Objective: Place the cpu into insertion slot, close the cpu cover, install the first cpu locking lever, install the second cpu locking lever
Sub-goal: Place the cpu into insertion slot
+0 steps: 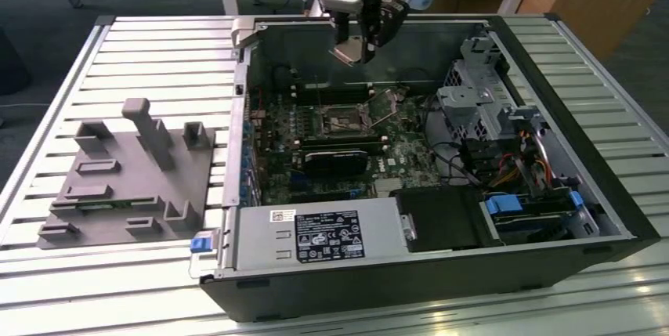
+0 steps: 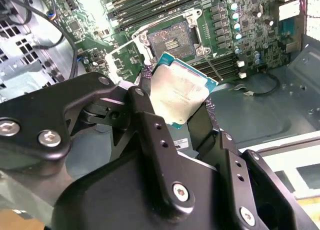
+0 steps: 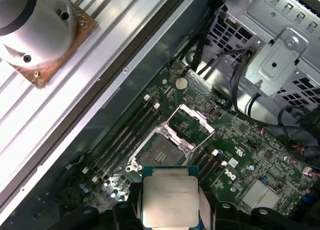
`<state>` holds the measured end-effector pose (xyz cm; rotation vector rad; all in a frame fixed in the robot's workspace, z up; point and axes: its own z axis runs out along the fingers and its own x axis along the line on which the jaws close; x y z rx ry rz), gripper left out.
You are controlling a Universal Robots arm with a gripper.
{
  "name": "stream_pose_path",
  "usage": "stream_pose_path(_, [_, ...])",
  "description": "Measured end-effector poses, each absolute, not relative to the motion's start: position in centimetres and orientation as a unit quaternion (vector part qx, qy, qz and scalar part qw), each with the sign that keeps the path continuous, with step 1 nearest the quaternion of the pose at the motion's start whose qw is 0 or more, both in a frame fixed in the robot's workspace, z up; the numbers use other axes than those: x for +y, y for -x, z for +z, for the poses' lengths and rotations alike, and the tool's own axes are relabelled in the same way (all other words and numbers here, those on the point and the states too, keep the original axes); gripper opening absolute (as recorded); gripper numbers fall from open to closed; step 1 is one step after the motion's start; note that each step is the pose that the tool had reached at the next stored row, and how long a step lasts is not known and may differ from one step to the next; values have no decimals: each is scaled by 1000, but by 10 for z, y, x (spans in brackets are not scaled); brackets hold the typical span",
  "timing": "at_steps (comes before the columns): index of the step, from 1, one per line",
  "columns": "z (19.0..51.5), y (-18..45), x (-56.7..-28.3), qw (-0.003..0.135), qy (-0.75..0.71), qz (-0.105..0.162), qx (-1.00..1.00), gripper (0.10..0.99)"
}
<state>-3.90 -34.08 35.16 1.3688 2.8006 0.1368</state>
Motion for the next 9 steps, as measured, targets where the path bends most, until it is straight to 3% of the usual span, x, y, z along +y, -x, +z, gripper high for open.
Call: stream_pose_path(9, [350, 39, -340, 13, -484, 43, 874, 537])
